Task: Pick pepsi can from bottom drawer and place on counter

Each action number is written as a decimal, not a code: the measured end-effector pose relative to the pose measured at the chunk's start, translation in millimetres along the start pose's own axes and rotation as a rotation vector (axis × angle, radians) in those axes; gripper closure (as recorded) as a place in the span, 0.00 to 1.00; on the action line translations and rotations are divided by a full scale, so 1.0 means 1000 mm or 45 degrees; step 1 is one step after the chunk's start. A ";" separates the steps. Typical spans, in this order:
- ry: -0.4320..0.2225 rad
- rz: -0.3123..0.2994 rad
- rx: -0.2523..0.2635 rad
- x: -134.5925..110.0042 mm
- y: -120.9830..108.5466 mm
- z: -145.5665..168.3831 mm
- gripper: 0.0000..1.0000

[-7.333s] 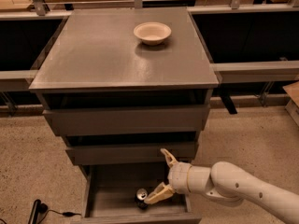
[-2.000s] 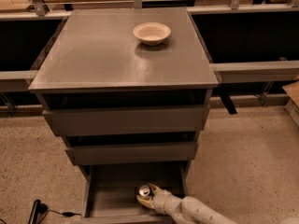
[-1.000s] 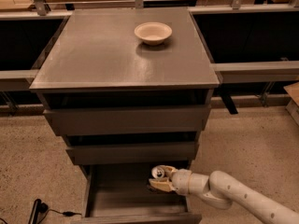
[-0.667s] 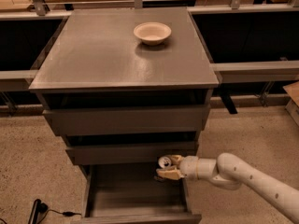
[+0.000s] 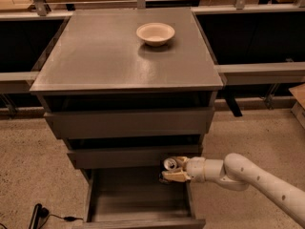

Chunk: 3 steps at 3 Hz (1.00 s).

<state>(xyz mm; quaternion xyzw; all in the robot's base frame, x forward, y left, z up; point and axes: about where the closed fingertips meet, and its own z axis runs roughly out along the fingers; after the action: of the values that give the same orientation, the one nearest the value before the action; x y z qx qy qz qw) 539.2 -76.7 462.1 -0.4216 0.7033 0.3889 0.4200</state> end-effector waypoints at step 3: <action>0.150 -0.611 -0.026 -0.127 0.097 -0.075 1.00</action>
Offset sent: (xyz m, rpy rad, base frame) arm -0.0792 -0.0123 0.1910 -0.2647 -0.5147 0.2506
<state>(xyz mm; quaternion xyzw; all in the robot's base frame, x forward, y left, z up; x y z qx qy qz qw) 467.5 -77.3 623.1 -0.6028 0.6025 0.2599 0.4540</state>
